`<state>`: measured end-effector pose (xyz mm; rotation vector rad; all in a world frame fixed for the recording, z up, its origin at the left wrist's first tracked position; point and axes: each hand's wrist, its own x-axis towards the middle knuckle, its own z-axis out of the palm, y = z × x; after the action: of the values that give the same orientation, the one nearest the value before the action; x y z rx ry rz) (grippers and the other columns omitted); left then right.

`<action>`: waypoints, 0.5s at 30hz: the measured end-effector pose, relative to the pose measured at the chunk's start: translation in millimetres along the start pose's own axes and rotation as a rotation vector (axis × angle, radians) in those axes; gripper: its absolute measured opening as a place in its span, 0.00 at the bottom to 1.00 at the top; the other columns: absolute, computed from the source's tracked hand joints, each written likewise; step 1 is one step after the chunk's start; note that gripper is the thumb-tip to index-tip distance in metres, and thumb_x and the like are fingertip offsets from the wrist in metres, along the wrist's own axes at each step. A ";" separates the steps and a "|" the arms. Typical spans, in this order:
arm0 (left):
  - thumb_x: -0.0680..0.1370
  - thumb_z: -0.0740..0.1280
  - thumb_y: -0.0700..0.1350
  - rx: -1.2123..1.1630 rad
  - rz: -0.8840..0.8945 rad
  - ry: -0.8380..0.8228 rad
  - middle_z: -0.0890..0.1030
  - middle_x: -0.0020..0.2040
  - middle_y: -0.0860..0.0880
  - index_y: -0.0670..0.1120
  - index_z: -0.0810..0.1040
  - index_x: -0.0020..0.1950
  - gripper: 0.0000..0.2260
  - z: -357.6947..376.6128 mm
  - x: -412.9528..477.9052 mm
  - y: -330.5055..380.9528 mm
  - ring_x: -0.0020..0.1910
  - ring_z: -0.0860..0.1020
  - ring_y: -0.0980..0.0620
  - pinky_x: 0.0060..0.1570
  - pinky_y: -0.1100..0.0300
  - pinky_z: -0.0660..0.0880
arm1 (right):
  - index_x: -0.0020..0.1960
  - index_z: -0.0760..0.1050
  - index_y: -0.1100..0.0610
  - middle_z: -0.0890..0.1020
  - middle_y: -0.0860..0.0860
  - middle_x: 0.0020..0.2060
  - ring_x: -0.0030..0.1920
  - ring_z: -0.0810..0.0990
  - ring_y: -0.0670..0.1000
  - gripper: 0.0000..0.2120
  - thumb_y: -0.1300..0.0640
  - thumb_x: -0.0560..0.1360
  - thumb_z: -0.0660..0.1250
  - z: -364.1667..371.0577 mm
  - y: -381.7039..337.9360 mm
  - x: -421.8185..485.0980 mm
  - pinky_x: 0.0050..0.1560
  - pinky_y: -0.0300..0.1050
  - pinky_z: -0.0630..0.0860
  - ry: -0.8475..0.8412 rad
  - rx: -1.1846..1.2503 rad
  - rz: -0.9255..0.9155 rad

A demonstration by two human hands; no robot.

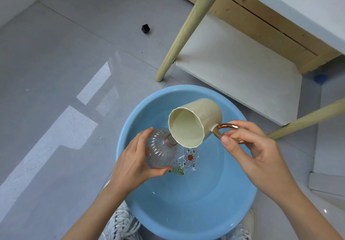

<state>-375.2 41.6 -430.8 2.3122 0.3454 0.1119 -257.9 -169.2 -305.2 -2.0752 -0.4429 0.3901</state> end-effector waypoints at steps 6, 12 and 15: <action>0.57 0.75 0.63 -0.007 -0.001 -0.001 0.75 0.63 0.48 0.47 0.62 0.69 0.46 -0.2 -0.9 0.7 0.60 0.70 0.55 0.57 0.69 0.63 | 0.39 0.80 0.56 0.78 0.46 0.50 0.52 0.80 0.48 0.26 0.33 0.72 0.64 1.3 -2.6 -0.2 0.53 0.38 0.74 0.032 -0.071 -0.065; 0.58 0.72 0.65 -0.020 -0.016 0.002 0.75 0.64 0.49 0.48 0.62 0.69 0.46 -0.3 -0.6 0.5 0.60 0.70 0.55 0.57 0.70 0.62 | 0.39 0.79 0.57 0.78 0.48 0.50 0.51 0.80 0.48 0.26 0.33 0.72 0.63 1.6 -4.5 -1.9 0.52 0.39 0.75 0.049 -0.116 -0.093; 0.58 0.71 0.66 -0.021 -0.011 0.003 0.75 0.64 0.49 0.48 0.62 0.69 0.45 0.0 -0.4 -0.1 0.60 0.70 0.55 0.57 0.69 0.63 | 0.39 0.79 0.57 0.78 0.48 0.50 0.49 0.80 0.47 0.23 0.36 0.73 0.64 1.8 -5.7 -1.2 0.51 0.38 0.74 0.049 -0.146 -0.117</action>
<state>-375.6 41.6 -430.8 2.2895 0.3569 0.1130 -260.6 -165.6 -301.1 -2.1826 -0.5744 0.2428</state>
